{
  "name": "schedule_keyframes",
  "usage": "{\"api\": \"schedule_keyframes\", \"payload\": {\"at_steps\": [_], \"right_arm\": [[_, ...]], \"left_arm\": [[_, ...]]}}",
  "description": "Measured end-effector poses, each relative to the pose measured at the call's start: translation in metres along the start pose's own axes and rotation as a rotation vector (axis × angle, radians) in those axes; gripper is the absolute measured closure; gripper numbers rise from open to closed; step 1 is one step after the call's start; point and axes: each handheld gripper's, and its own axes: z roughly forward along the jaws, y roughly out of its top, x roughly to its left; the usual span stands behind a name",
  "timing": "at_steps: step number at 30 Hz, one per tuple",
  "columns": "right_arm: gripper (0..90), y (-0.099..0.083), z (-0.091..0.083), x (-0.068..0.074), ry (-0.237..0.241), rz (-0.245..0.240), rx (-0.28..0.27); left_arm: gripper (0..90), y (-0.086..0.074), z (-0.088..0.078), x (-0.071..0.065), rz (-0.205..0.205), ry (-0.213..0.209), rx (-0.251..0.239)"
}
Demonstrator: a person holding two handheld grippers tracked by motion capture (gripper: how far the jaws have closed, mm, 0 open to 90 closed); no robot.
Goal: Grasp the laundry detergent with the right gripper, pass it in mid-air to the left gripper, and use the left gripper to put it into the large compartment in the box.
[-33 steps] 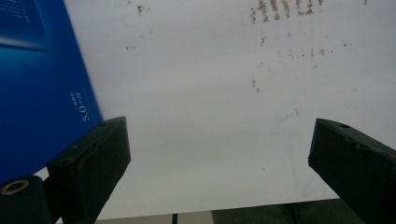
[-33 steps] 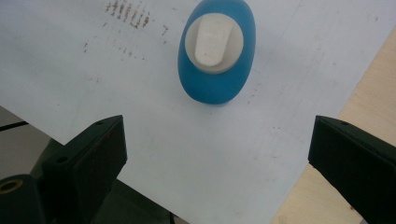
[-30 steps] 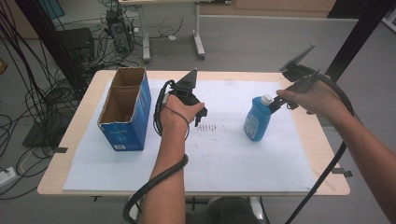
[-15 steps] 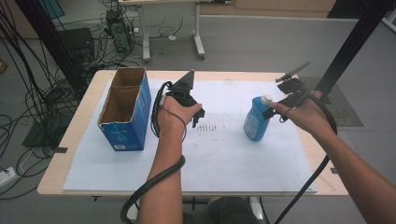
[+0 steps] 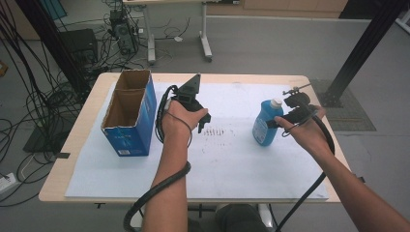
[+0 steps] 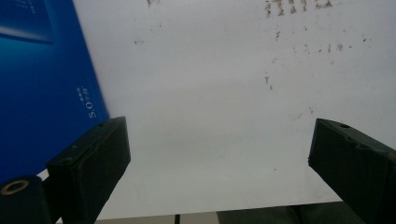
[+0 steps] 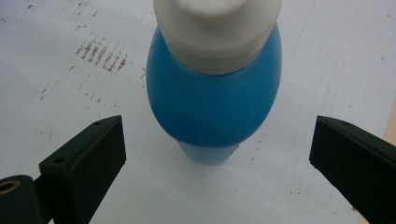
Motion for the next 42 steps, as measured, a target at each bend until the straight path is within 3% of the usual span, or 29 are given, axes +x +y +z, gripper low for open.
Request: {"api": "schedule_keyframes", "payload": {"at_steps": [42], "right_arm": [[2.4, -0.047, 0.054, 0.011, -0.08, 0.033, -0.246]], "left_arm": [[5.9, 0.001, 0.005, 0.0, 0.004, 0.011, 0.015]]}}
